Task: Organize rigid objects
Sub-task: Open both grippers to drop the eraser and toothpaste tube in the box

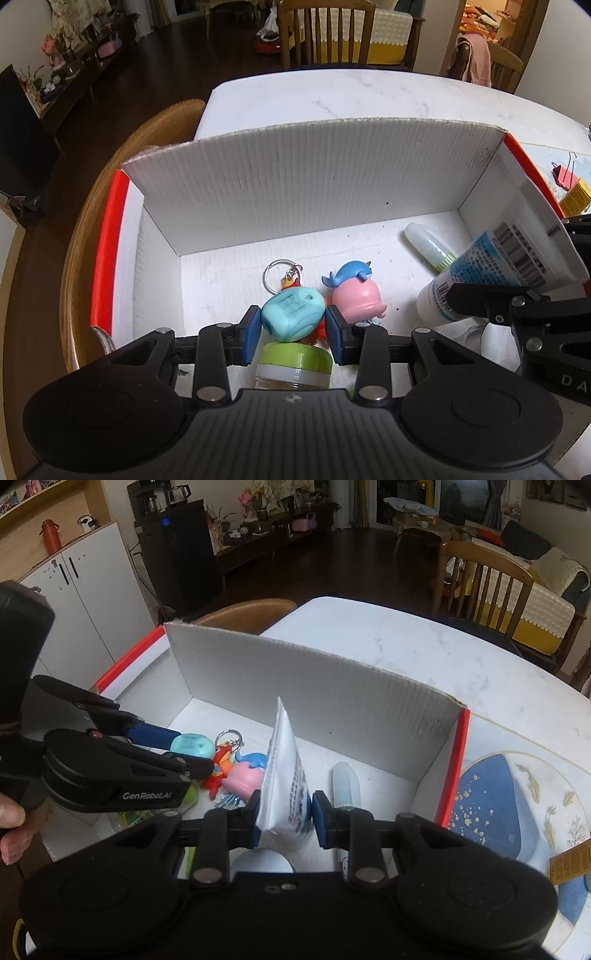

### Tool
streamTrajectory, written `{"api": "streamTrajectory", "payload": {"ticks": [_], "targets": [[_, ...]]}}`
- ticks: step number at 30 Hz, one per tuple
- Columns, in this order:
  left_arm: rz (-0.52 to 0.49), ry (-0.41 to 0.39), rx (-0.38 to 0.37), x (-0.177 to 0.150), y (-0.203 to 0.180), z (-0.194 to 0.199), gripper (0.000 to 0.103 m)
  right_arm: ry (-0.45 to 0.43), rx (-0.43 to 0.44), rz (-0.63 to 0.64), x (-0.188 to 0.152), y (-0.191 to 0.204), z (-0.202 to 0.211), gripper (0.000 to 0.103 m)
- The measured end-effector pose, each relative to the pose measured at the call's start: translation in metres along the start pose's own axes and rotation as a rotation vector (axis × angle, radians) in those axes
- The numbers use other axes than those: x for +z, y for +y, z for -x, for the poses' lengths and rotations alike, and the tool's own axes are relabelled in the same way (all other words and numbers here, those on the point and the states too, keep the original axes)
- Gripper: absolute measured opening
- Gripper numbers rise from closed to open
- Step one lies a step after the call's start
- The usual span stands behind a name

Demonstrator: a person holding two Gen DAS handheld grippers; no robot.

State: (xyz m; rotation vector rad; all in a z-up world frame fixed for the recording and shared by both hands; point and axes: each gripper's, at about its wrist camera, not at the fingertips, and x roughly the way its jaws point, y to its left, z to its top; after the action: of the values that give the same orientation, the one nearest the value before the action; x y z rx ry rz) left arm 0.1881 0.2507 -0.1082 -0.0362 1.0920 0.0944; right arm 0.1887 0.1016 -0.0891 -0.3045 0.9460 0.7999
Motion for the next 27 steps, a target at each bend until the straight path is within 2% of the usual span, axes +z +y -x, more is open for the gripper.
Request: {"api": "streamTrajectory", "payload": {"ticks": [6,13,17,22,25,27], "targets": [[-0.018,0.027,-0.005,-0.001,-0.003,-0.003,0.037,0.011,0.014,-0.001,-0.002,0.000,0.002,0.028],[-0.001,0.019,0.008,-0.005,-0.003,0.002,0.037,0.006,0.026,-0.002,-0.004,0.001,0.009,0.031],[0.010,-0.004,0.013,-0.007,-0.001,0.009,0.048,-0.003,0.033,-0.001,-0.006,0.002,0.018,0.036],[0.010,-0.038,0.000,-0.010,-0.003,0.021,0.049,-0.022,0.041,-0.001,-0.008,0.003,0.030,0.042],[0.009,-0.058,-0.011,-0.014,-0.005,0.029,0.056,-0.035,0.045,-0.001,-0.010,0.004,0.039,0.045],[0.005,-0.072,-0.013,-0.017,-0.007,0.035,0.056,-0.042,0.048,-0.001,-0.010,0.004,0.044,0.047]]}}
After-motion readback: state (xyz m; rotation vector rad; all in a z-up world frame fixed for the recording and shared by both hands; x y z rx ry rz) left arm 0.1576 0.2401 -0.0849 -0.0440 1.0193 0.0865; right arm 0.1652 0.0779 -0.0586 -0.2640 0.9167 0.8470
